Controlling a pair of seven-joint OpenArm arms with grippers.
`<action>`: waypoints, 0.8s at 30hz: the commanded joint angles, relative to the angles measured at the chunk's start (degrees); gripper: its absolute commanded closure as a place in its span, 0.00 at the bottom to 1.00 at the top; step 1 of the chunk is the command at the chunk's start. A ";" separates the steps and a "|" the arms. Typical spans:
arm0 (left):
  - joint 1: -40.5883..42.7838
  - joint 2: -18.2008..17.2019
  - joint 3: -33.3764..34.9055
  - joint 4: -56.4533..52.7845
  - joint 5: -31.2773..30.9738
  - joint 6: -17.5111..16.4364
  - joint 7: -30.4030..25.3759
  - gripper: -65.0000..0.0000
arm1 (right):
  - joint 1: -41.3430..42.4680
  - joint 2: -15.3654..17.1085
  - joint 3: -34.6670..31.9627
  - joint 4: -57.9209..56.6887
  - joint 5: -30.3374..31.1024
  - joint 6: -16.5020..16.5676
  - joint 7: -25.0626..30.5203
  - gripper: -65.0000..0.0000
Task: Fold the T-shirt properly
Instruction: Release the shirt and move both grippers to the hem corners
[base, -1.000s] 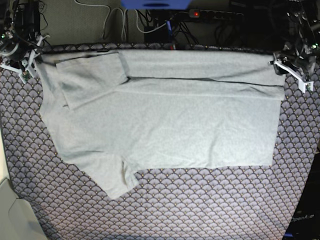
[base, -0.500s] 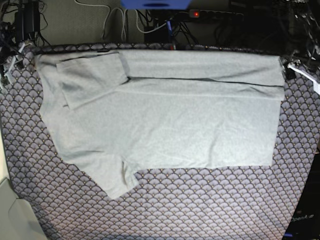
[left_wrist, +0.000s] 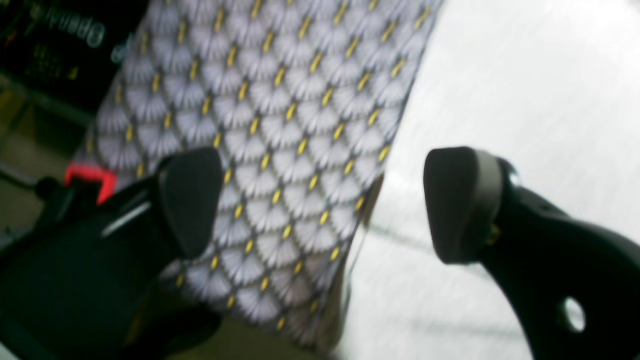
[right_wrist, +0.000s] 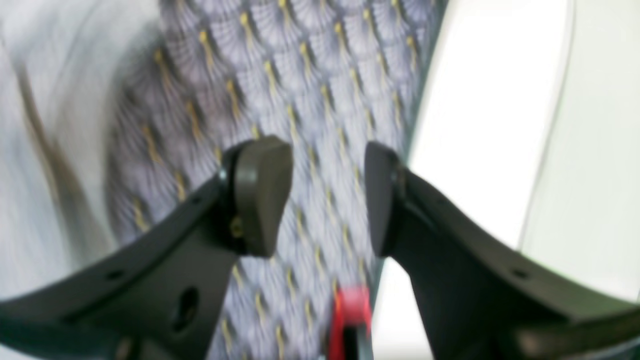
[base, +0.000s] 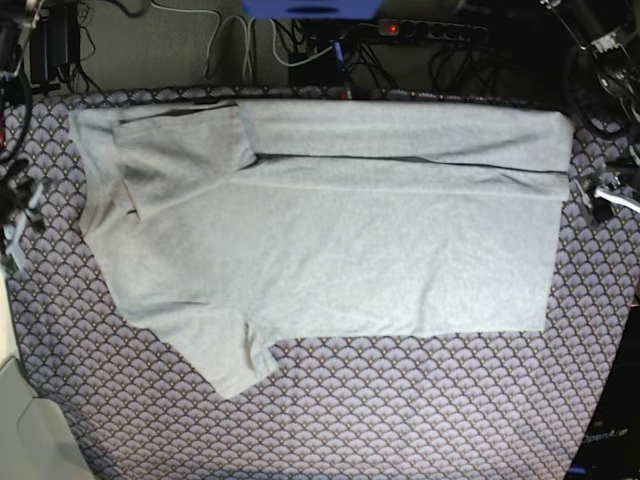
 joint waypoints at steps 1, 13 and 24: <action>-1.85 -0.96 1.41 0.87 -0.40 -0.37 -1.00 0.04 | 5.62 1.69 -2.85 -2.06 -0.40 -0.93 0.94 0.55; -9.85 -0.96 8.79 -6.16 3.21 -0.19 -1.00 0.04 | 36.74 -5.08 -27.46 -32.21 -0.31 -0.93 10.43 0.55; -11.52 0.35 8.70 -7.31 4.62 -0.19 -1.53 0.04 | 41.93 -6.84 -29.57 -48.65 -0.31 -4.66 24.67 0.55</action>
